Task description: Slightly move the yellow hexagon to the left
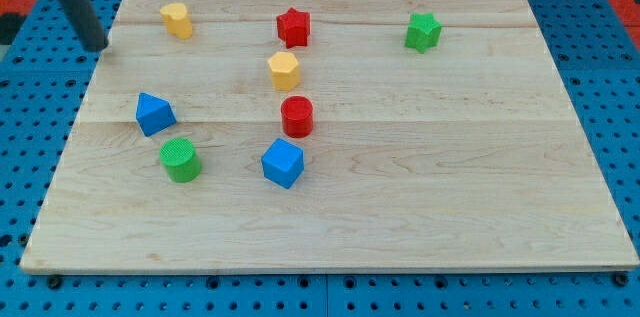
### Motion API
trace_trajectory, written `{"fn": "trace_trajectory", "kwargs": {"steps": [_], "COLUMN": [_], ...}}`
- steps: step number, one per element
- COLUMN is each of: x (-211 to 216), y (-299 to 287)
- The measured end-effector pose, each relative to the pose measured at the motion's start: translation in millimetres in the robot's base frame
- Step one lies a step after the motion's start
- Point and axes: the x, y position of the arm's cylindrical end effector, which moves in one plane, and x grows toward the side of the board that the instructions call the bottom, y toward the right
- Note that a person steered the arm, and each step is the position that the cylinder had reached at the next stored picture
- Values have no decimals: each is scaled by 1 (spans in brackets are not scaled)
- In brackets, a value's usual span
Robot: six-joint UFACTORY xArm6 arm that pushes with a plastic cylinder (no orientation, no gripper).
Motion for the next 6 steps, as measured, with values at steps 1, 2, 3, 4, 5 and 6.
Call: {"fn": "trace_trajectory", "kwargs": {"steps": [1,2,3,4,5,6], "x": [-17,-3,9,13,23,64], "y": [55,69,143,251,341,305]}}
